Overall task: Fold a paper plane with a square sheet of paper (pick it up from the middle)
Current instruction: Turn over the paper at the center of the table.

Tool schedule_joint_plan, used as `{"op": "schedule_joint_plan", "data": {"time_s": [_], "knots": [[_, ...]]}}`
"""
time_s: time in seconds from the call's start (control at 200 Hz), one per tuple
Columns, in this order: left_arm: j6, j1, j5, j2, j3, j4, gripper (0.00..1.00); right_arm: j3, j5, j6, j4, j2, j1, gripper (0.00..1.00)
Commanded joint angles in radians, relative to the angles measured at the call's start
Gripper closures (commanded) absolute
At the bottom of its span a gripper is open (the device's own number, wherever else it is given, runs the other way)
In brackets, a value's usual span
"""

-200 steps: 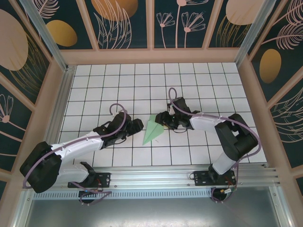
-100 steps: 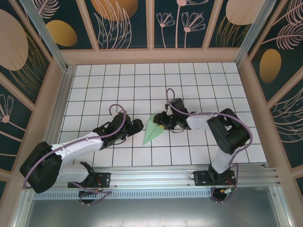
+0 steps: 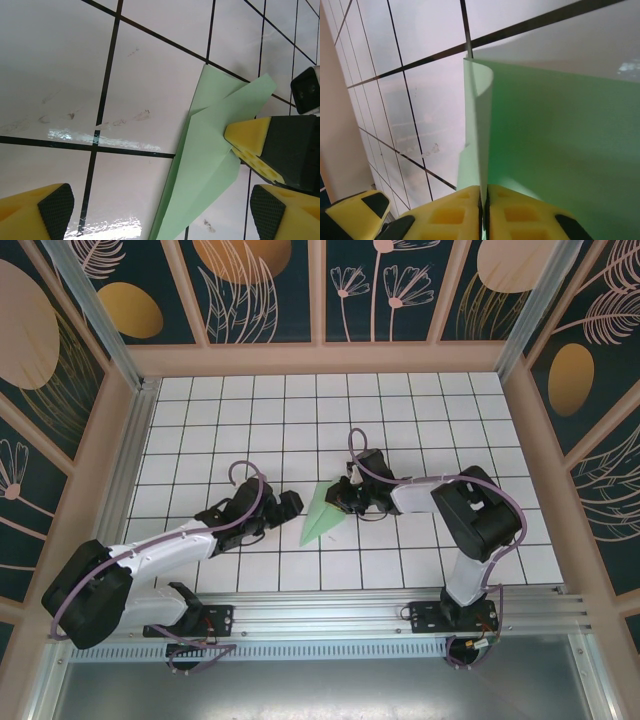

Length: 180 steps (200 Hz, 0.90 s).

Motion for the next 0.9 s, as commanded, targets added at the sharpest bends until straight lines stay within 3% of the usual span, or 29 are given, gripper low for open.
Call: {"op": "schedule_joint_plan", "data": {"time_s": [0.0, 0.28, 0.48, 0.696, 0.896], "knots": [[0.008, 0.036, 0.055, -0.008, -0.019, 0.040, 0.06, 0.025, 0.035, -0.047, -0.064, -0.051, 0.007, 0.92], [0.114, 0.197, 0.171, 0.013, 0.023, 0.045, 0.03, 0.248, 0.385, -0.358, -0.648, -0.213, -0.001, 0.96], [0.182, 0.309, 0.199, 0.055, 0.089, 0.038, 0.02, 0.433, 0.703, -0.469, -0.969, -0.234, 0.004, 0.96], [0.217, 0.406, 0.207, 0.084, 0.149, 0.044, 0.02, 0.606, 1.093, -0.457, -1.212, -0.117, 0.037, 0.96], [0.258, 0.497, 0.223, 0.100, 0.247, 0.003, 0.02, 0.706, 1.365, -0.339, -1.366, 0.125, 0.126, 0.95]]}}
